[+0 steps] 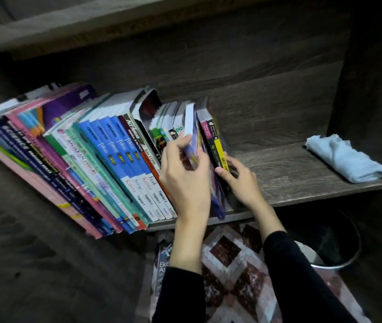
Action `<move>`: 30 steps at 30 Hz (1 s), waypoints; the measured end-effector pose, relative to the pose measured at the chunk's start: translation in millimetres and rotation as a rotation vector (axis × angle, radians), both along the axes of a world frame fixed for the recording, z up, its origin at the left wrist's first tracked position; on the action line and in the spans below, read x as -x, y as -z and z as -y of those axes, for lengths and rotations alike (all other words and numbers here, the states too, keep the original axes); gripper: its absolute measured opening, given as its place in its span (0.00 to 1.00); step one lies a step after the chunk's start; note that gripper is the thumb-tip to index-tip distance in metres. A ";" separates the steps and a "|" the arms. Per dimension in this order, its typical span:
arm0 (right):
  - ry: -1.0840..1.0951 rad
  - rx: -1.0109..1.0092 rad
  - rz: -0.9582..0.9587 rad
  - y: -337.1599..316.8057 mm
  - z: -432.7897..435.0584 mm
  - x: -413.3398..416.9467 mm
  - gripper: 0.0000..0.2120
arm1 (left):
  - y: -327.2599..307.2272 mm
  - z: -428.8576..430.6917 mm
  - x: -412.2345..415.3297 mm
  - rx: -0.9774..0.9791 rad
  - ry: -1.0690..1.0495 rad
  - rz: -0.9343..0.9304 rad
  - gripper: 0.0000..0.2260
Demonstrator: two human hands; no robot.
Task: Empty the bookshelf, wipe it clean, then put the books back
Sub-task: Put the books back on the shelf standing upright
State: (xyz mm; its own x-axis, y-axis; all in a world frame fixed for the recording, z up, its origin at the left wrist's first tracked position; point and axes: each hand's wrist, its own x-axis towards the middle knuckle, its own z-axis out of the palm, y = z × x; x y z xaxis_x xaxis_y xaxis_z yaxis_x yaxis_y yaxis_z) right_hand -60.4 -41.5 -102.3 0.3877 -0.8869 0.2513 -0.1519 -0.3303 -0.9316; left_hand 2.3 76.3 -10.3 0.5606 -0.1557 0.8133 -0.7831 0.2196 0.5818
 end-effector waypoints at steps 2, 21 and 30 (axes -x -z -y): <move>-0.012 -0.008 0.003 1.1 0.7 0.7 0.40 | 1.1 -10.0 6.2 -0.018 0.010 -0.091 0.11; -0.006 0.038 -0.175 -2.6 -3.1 -2.7 0.28 | -47.0 -77.2 -2.8 -0.252 -0.015 -0.084 0.25; -0.079 0.425 -0.346 -94.8 -29.9 -22.5 0.36 | -60.2 -105.1 -27.1 -0.136 -0.015 -0.047 0.21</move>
State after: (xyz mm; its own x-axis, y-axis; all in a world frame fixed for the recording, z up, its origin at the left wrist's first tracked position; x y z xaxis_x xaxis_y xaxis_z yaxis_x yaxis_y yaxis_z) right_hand -37.9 -11.6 -7.5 0.5726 -0.7003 0.4263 -0.3853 -0.6888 -0.6140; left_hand 29.3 181.3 49.9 0.6004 -0.2538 0.7584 -0.7571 0.1251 0.6412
